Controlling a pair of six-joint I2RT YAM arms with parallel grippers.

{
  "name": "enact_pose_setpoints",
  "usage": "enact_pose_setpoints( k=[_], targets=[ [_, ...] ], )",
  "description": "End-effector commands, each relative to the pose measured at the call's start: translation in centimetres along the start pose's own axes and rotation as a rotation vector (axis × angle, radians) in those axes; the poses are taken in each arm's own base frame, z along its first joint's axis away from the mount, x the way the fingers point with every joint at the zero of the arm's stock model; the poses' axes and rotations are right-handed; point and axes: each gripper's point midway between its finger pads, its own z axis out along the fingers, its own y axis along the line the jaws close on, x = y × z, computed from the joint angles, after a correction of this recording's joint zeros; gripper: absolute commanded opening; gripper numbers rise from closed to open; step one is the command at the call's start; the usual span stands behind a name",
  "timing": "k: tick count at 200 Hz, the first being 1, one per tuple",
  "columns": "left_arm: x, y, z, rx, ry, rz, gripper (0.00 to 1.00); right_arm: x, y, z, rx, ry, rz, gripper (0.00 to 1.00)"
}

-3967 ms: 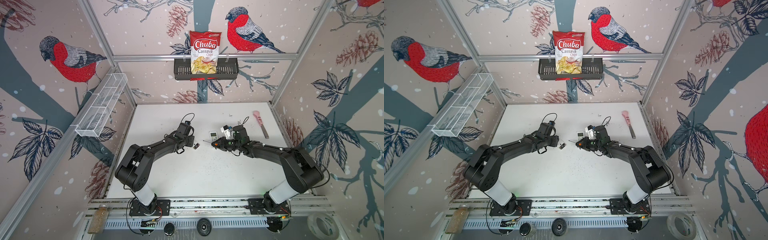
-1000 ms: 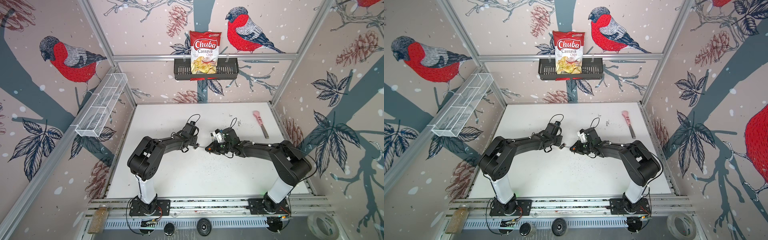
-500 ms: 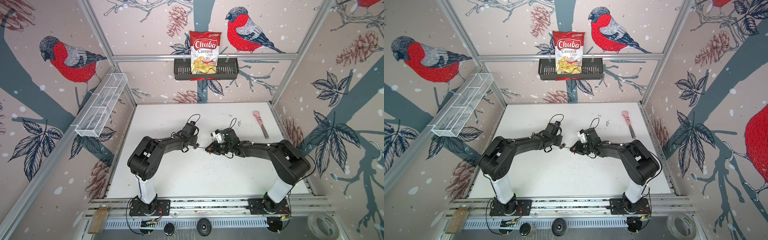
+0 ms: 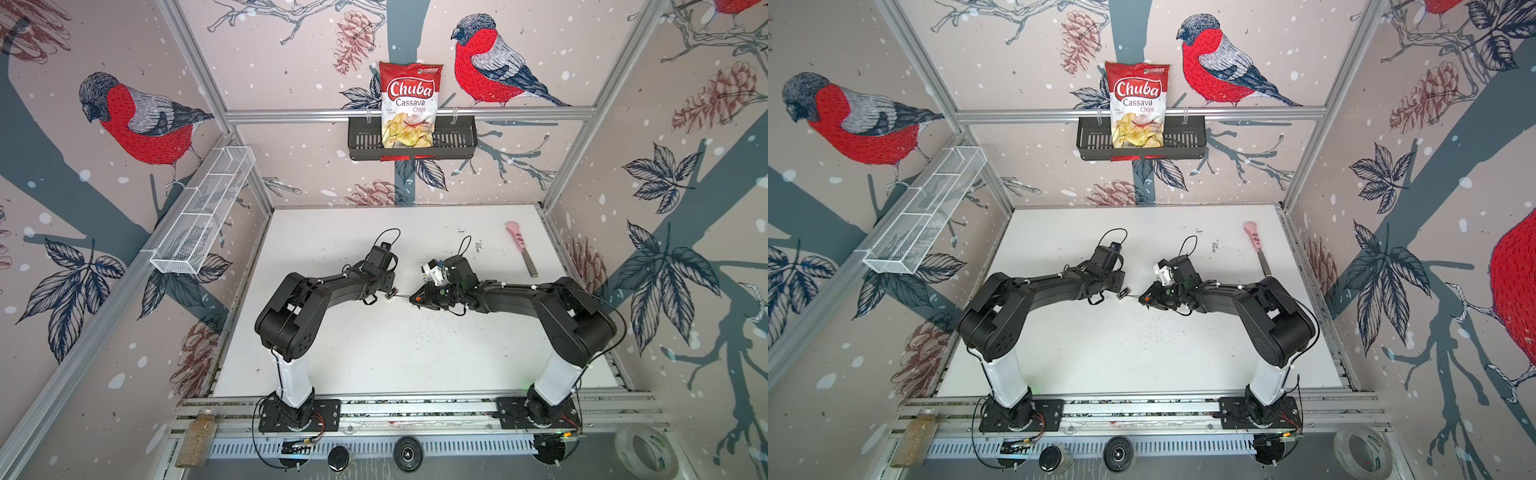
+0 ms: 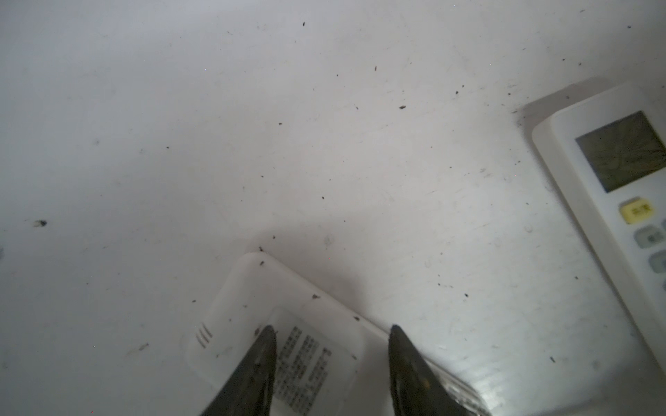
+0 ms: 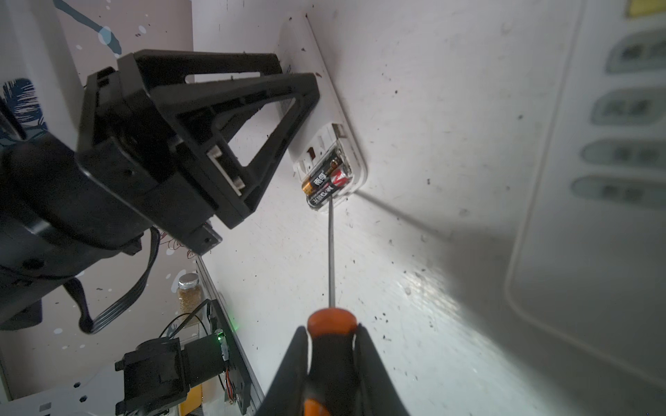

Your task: Unload the batteries from the remote control

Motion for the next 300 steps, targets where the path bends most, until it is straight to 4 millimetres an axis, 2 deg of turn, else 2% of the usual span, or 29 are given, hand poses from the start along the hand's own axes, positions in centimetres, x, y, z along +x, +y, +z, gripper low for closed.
enact_pose_setpoints(
  k=[1,80,188,300],
  targets=[
    [4.0,-0.1,0.3,0.023,0.148,0.004,0.50,-1.3,0.8,0.0,-0.019,-0.062,-0.037,0.02],
    [4.0,-0.2,0.3,0.027,0.151,0.003,0.50,-2.3,2.9,-1.2,-0.095,-0.121,-0.079,0.01],
    [4.0,-0.2,0.4,0.029,0.153,0.003,0.49,-0.4,0.9,-1.1,-0.020,-0.058,-0.054,0.01],
    [4.0,-0.2,0.3,0.025,0.153,0.007,0.49,-0.4,0.3,-0.6,0.017,-0.032,-0.044,0.01]
  ],
)
